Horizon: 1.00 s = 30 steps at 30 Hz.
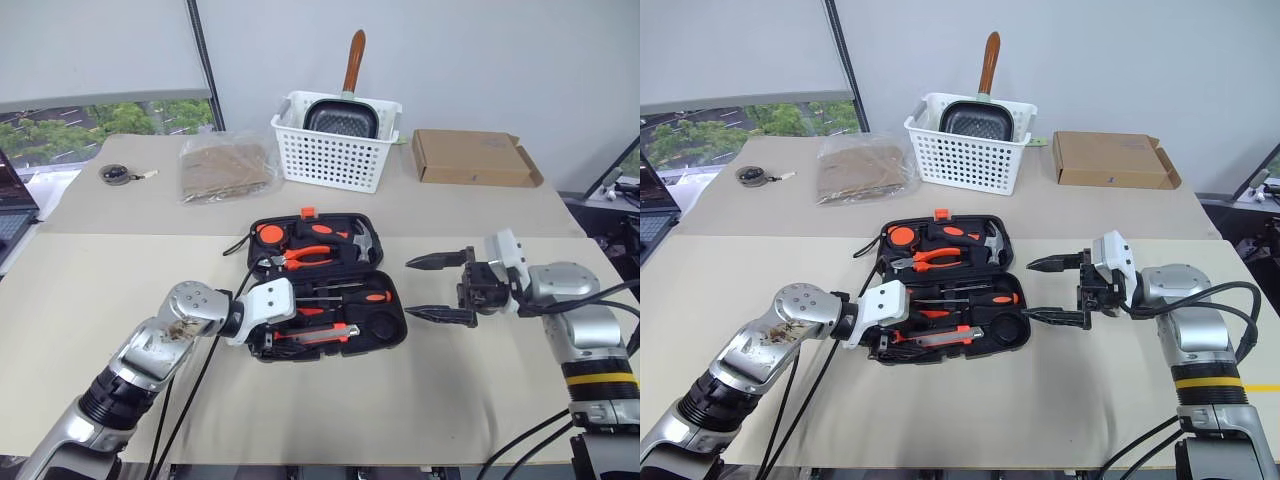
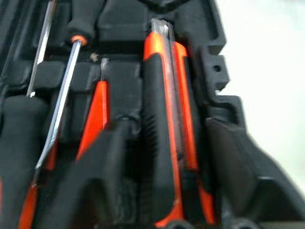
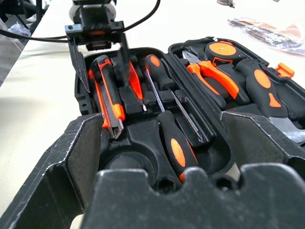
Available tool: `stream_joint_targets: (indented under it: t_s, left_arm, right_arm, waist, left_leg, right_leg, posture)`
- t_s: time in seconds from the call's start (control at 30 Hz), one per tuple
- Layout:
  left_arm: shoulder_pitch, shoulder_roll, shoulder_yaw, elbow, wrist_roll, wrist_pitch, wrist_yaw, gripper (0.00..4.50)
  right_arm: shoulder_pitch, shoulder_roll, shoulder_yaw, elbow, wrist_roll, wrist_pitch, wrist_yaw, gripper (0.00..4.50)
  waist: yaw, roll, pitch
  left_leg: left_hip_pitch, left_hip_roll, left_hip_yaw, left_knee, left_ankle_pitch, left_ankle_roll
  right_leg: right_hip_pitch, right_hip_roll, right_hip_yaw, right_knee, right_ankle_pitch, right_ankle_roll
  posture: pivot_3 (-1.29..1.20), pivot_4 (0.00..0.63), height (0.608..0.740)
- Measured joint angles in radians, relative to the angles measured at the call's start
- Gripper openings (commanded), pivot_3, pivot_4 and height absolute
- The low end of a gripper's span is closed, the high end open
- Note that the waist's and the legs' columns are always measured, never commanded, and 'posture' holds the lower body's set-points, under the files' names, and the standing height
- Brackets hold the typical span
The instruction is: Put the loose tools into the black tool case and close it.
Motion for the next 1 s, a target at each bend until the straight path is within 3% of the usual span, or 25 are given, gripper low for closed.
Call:
stream_joint_targets:
  t_s: [0.17, 0.27, 0.43, 0.67, 0.7, 1.0]
  left_arm:
    - [-0.005, -0.024, 0.016, 0.024, -0.013, 0.000, 0.025, 4.48]
    - [-0.005, -0.048, 0.082, 0.025, -0.111, 0.008, 0.002, 4.48]
    - [-0.040, -0.079, 0.197, 0.031, -0.207, -0.064, -0.023, 2.98]
    - [-0.044, -0.106, 0.120, 0.123, -0.160, -0.278, -0.098, 0.20]
    - [-0.044, -0.109, 0.104, 0.141, -0.149, -0.306, -0.109, 0.02]
    - [-0.046, -0.172, 0.009, 0.367, -0.058, -0.497, -0.159, 0.02]
  right_arm:
    - [0.004, 0.001, -0.001, 0.008, 0.000, -0.006, -0.002, 4.50]
    - [0.004, 0.001, -0.001, 0.002, 0.000, -0.005, -0.008, 4.50]
    - [0.004, 0.002, -0.001, -0.025, 0.000, 0.006, -0.023, 4.50]
    - [0.000, 0.003, -0.001, -0.031, 0.000, 0.017, -0.032, 4.50]
    - [-0.001, 0.003, -0.001, -0.032, 0.000, 0.018, -0.032, 4.50]
    - [0.001, -0.002, -0.003, -0.068, 0.000, 0.032, -0.052, 4.50]
  waist:
    - [0.000, 0.000, 0.000]
    - [-0.001, -0.001, 0.000]
    - [0.000, -0.001, 0.000]
    - [-0.001, 0.000, 0.000]
    - [-0.001, -0.001, 0.000]
    - [-0.001, 0.000, 0.000]
  left_leg:
    - [-0.001, 0.000, 0.000, 0.000, 0.000, 0.000]
    - [-0.002, 0.000, 0.000, 0.000, 0.000, 0.000]
    - [-0.001, 0.000, 0.000, 0.000, 0.000, -0.001]
    - [-0.001, 0.000, 0.001, 0.000, 0.000, -0.001]
    - [-0.001, 0.000, 0.001, 0.000, 0.000, -0.001]
    - [-0.001, 0.000, 0.001, 0.001, 0.000, 0.000]
  right_leg:
    - [-0.001, 0.000, 0.000, 0.000, 0.000, 0.000]
    - [-0.002, 0.000, 0.000, 0.000, 0.000, 0.000]
    - [-0.001, 0.000, 0.000, 0.001, 0.000, 0.001]
    - [-0.001, 0.000, 0.000, 0.001, 0.000, 0.000]
    - [-0.001, 0.000, 0.000, 0.001, 0.000, 0.000]
    - [-0.001, 0.000, 0.000, 0.001, 0.000, 0.000]
  posture:
    - [0.00, 0.150, 0.700]
    - [0.00, 0.150, 0.700]
    - [0.00, 0.150, 0.700]
    - [0.00, 0.150, 0.700]
    - [0.00, 0.150, 0.700]
    - [0.00, 0.150, 0.700]
